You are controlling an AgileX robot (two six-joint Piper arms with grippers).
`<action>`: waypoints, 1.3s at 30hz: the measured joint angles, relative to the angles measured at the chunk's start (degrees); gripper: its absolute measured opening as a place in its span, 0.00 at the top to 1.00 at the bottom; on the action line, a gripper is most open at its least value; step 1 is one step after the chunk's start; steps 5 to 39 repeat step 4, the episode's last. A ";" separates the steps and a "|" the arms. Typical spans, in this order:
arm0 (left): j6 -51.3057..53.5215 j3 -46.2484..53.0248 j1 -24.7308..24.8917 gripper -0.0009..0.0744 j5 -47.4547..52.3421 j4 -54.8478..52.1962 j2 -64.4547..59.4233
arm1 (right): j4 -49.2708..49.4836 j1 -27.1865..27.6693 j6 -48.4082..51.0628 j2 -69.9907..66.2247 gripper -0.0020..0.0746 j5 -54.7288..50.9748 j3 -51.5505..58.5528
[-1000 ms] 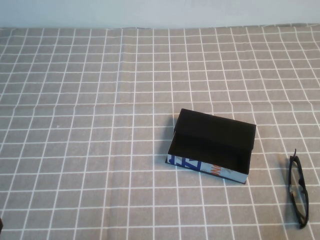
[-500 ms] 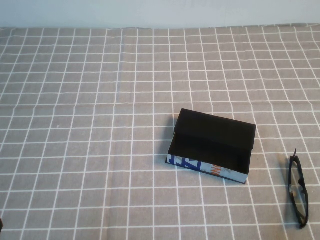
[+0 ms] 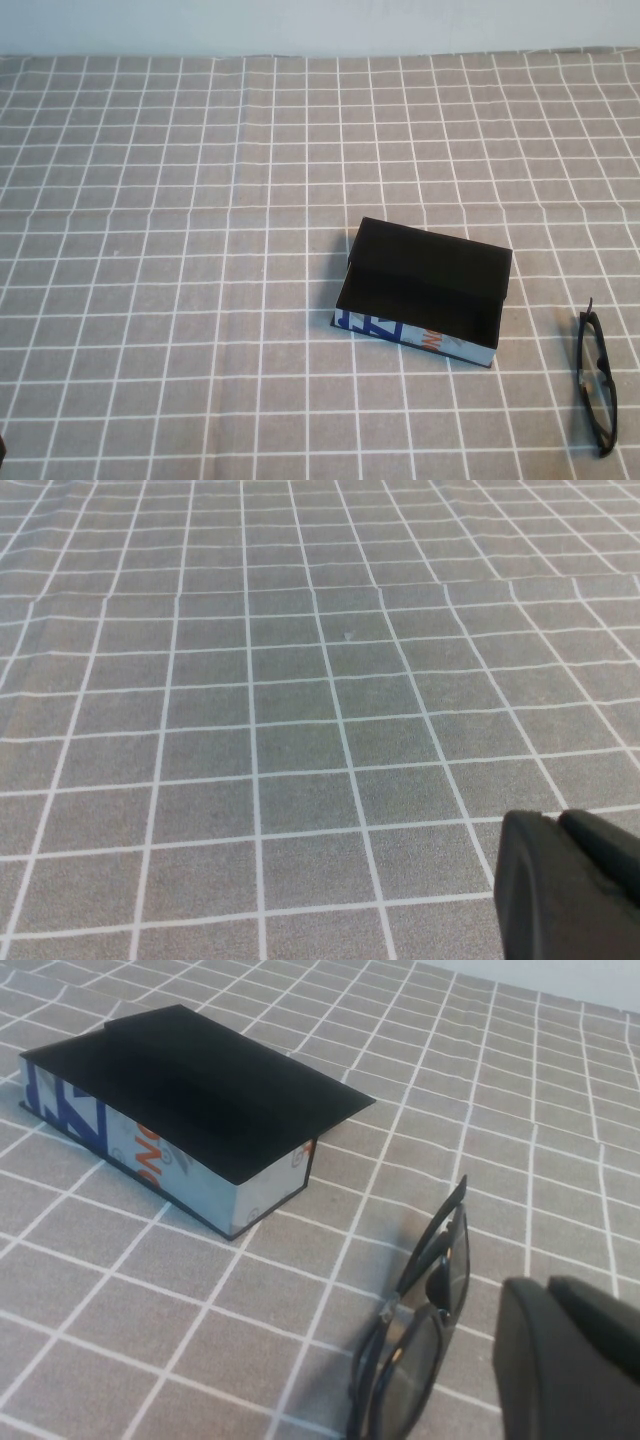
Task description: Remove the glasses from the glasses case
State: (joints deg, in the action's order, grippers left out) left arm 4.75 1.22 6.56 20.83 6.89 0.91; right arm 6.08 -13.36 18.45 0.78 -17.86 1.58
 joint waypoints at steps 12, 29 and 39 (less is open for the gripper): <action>0.00 0.00 0.00 0.99 0.00 0.00 0.00 | 0.00 0.00 0.00 0.00 1.00 0.00 0.00; 0.00 0.00 0.00 0.99 0.00 0.00 0.00 | 0.00 0.00 0.00 0.00 1.00 0.00 0.00; 0.00 0.00 0.00 0.99 0.00 0.00 0.00 | 0.00 0.00 0.00 0.00 1.00 0.00 0.00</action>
